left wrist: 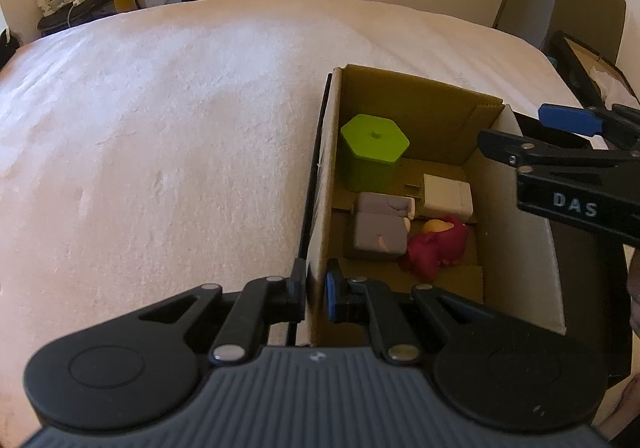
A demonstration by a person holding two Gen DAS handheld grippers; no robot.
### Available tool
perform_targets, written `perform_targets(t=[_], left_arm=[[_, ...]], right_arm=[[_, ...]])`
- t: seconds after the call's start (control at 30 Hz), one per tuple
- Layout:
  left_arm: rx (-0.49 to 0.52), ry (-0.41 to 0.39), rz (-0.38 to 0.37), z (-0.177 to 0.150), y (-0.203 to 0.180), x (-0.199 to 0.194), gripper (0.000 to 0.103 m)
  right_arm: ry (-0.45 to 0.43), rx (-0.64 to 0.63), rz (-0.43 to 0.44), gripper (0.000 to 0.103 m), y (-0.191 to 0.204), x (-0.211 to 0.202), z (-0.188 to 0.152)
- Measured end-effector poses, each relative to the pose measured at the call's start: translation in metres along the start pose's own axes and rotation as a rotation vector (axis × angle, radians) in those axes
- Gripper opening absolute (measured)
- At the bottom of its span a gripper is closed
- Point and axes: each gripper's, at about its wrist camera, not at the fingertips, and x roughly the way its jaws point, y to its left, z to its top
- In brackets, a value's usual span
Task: Organize rigid objects
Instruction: 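Carry the white charger into the box and open the right gripper, then move the right gripper to the red crab figure and grasp it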
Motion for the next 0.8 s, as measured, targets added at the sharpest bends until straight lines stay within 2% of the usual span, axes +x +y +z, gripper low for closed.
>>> perform_targets(t=[0.17,0.27,0.6,0.8], left_arm=[[0.013,-0.001,0.019,0.000,-0.003,0.000,0.009],[0.017,0.001,0.031,0.001,-0.005,-0.001,0.009],[0.021,0.017,0.099,0.003,-0.013,-0.005,0.012],[0.006,0.067,0.146,0.005,-0.017,-0.003,0.018]], right_arm=[[0.031,-0.009,0.020,0.069,-0.012,-0.006,-0.007],[0.047,0.027,0.012,0.069,-0.024,-0.010,-0.008],[0.029,0.038,-0.022,0.069,-0.061,-0.019,-0.010],[0.035,0.064,-0.061,0.079,-0.075,-0.020,-0.015]])
